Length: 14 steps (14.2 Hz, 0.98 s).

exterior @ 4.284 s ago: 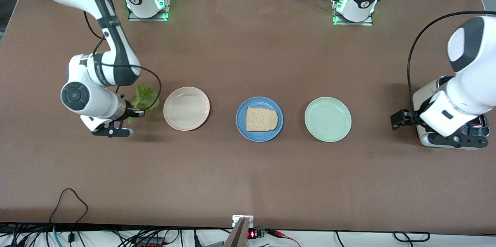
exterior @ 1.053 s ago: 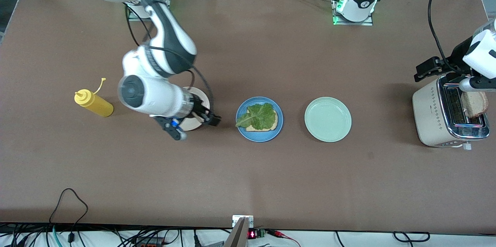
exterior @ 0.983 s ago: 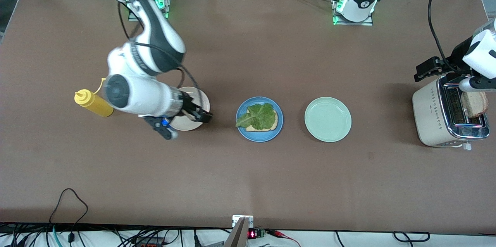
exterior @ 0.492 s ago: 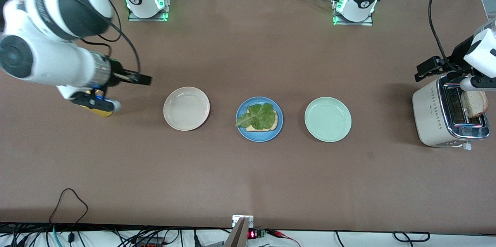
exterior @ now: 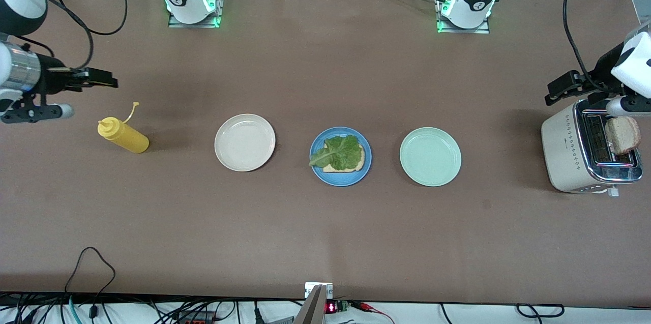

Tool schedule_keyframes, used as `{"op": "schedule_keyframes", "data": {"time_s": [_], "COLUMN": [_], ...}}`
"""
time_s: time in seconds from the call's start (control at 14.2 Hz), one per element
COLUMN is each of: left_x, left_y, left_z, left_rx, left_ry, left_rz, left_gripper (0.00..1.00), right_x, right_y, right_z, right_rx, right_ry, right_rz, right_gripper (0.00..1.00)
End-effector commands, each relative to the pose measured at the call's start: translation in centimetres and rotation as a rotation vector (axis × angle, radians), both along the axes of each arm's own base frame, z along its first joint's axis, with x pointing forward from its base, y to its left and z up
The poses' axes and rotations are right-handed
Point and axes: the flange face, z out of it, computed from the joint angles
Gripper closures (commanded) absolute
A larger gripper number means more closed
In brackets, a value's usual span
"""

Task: Make sandwich in blue plate with both arms
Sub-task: 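Withdraw the right gripper from the plate back toward its side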

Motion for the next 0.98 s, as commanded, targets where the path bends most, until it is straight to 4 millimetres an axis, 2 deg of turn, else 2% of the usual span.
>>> {"op": "schedule_keyframes", "data": {"time_s": [0.0,0.35,0.56,0.77,0.91], "left_x": [0.2,-0.1,0.0,0.1,0.1], "left_y": [0.1,0.2,0.2,0.9,1.0], "left_z": [0.2,-0.2,-0.1,-0.3,-0.3], "left_rx": [0.011,0.015,0.014,0.014,0.014], "left_ry": [0.010,0.020,0.014,0.018,0.016], "left_rz": [-0.007,-0.002,0.002,0.015,0.016], "left_gripper": [0.00,0.00,0.00,0.00,0.00], "right_x": [-2.7,-4.5,-5.5,-6.1,-6.4], "right_y": [-3.7,-12.5,-17.0,-20.4,-22.9], "right_z": [-1.3,-3.0,-6.6,-9.9,-13.2], "right_rx": [0.039,0.182,0.290,0.406,0.487], "right_ry": [-0.086,-0.242,-0.362,-0.484,-0.587], "right_rz": [0.185,0.500,0.693,0.827,0.880], "right_gripper": [0.00,0.00,0.00,0.00,0.00]}}
